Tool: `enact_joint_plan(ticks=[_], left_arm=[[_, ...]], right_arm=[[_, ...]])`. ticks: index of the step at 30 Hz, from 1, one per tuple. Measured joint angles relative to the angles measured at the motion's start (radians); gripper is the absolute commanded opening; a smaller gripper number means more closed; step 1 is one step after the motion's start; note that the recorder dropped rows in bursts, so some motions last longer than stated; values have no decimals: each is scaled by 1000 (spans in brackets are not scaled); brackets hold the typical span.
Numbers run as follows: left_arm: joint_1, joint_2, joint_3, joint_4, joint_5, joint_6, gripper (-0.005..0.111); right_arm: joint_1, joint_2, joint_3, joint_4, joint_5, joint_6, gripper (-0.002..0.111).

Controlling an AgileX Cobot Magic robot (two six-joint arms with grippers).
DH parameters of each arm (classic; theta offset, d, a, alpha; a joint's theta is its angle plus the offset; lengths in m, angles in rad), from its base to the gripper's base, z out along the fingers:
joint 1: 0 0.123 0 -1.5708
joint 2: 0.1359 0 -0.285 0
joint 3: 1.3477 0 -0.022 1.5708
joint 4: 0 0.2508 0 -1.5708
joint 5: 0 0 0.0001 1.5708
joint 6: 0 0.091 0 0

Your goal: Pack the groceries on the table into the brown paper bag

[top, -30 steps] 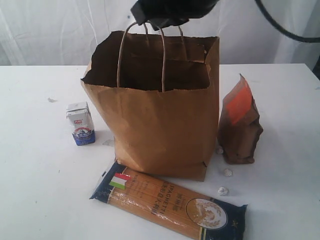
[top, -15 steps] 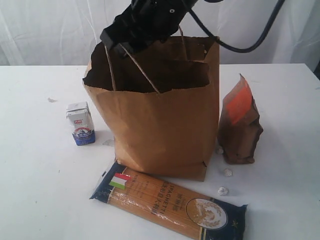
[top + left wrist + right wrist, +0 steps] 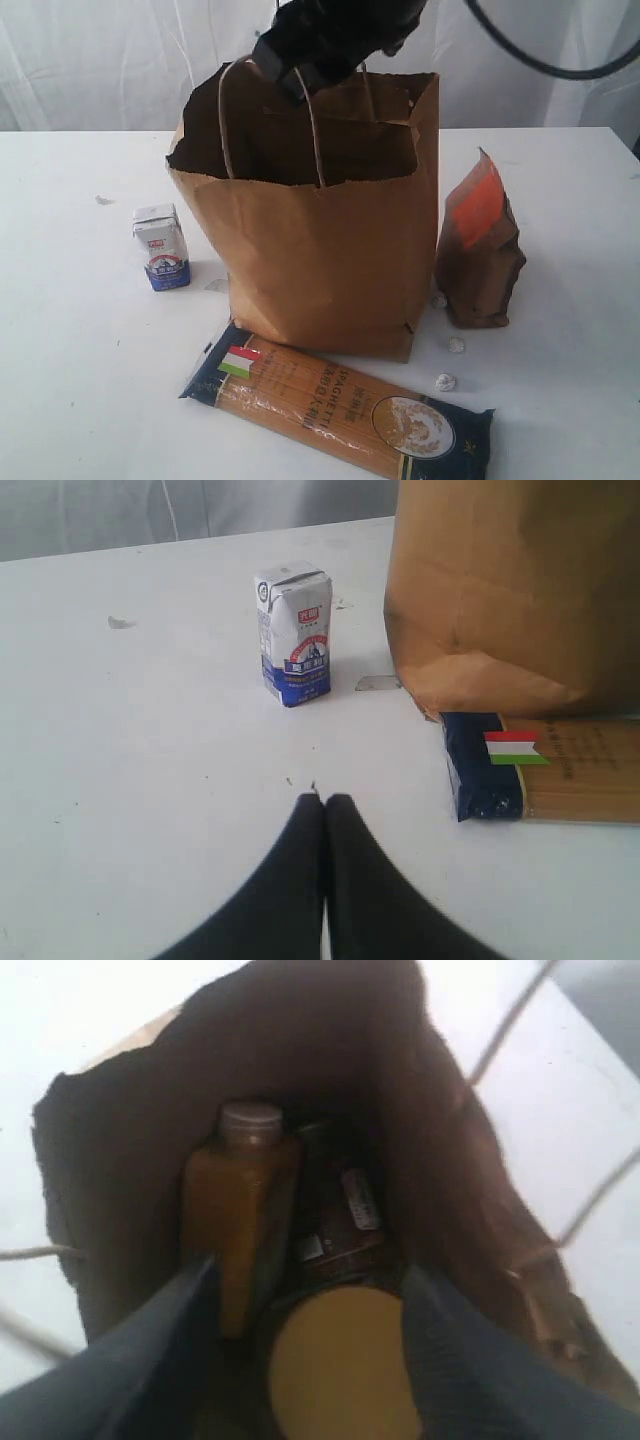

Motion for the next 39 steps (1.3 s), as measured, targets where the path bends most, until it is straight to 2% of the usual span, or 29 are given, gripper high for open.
enact_joint_plan(ticks=[9,18,25,34,39], left_arm=[[0,0,0,0,0,0,0],[0,0,0,0,0,0,0],[0,0,0,0,0,0,0],[0,0,0,0,0,0,0],[0,0,0,0,0,0,0]], right_arm=[[0,-167,81,-64,-40,51,52],[0,-461,335,-209,-168,201,52],[0,-725,569,-300,-192,335,52],[0,-902,893,-249,-176,354,52],[0,-868,1079,-124,-294,371,52]])
